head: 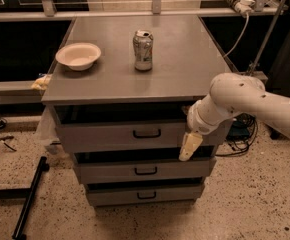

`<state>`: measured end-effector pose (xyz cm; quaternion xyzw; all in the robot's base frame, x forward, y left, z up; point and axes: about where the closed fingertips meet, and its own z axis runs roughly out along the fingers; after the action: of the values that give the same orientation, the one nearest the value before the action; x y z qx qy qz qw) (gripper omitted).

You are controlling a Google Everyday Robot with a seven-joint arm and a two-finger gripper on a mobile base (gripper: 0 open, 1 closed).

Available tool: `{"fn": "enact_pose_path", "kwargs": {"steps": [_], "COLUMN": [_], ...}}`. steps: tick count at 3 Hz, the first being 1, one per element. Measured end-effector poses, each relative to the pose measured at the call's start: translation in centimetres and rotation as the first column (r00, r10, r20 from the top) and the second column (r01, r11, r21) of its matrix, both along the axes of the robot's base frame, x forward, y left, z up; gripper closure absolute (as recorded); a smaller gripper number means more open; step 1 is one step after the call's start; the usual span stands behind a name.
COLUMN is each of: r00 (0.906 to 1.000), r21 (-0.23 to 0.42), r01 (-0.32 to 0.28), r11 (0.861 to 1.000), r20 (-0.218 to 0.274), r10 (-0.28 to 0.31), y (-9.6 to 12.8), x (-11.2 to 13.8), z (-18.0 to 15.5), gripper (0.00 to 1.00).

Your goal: Open top drawer

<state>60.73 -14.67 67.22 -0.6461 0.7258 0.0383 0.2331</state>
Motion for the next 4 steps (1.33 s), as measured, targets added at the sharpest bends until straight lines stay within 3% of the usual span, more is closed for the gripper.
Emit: {"fn": "enact_pose_path", "kwargs": {"steps": [2, 4], "r00": [0.9997, 0.9916], "r21": [-0.008, -0.044], "r01": [-0.003, 0.017], "r11": [1.000, 0.999], "r20": [-0.025, -0.127], "r10": [0.002, -0.023], "y": [0.3, -0.2], "x": [-0.4, -1.6], "z": [-0.1, -0.8], "gripper": [0.00, 0.00]}}
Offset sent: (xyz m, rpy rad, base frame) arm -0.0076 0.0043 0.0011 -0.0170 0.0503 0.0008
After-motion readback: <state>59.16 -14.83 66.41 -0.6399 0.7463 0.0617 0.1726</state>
